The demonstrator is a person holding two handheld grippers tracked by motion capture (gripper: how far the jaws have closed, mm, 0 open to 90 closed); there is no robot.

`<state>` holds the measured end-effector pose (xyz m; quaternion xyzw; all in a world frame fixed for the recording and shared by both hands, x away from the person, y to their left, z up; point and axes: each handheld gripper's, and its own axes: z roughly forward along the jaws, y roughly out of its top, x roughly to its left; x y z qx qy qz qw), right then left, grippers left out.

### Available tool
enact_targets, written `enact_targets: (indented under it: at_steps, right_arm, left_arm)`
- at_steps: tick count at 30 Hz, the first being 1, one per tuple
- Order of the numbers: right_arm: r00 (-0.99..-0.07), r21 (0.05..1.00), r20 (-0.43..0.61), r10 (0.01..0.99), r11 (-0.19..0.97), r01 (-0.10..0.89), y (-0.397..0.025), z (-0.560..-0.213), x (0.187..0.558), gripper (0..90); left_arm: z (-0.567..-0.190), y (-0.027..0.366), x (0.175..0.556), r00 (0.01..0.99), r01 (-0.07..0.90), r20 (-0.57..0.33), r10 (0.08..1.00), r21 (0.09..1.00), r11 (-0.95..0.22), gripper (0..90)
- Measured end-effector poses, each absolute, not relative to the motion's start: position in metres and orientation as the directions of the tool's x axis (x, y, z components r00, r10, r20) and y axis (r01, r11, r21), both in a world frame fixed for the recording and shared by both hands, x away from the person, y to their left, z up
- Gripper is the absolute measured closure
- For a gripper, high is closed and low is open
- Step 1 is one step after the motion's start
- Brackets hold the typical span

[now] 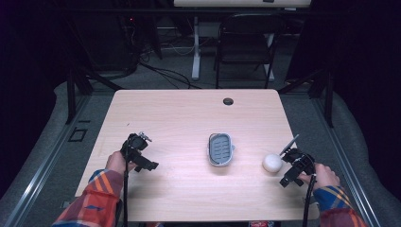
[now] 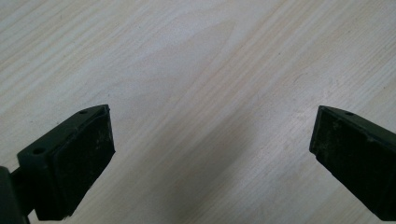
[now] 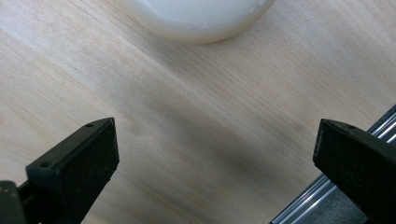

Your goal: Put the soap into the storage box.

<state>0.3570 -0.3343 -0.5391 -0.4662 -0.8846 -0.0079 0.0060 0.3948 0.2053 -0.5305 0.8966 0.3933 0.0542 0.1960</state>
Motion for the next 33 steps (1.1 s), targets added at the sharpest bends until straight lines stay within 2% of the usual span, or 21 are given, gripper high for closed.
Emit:
enact_targets:
  at_steps: [21, 31, 32, 33]
  right_arm:
    - [-0.57, 0.009, 0.02, 0.822, 0.57, 0.822, -0.333, -0.537, 0.358, 0.0]
    - [-0.576, 0.035, 0.014, 0.818, 0.575, 0.817, -0.329, -0.529, 0.36, 0.0]
    - [-0.547, 0.083, 0.024, 0.836, 0.544, 0.835, -0.327, -0.532, 0.358, 0.0]
    - [-0.549, 0.083, 0.021, 0.835, 0.546, 0.834, -0.327, -0.531, 0.358, 0.0]
  left_arm:
    - [-0.531, 0.205, 0.395, 0.688, 0.682, -0.057, 0.724, 0.392, -0.617, 0.0]
    - [-0.531, 0.204, 0.395, 0.688, 0.684, -0.059, 0.724, 0.388, -0.618, 0.0]
    - [-0.531, 0.204, 0.395, 0.687, 0.684, -0.058, 0.724, 0.388, -0.618, 0.0]
    - [-0.531, 0.204, 0.395, 0.688, 0.684, -0.058, 0.724, 0.388, -0.618, 0.0]
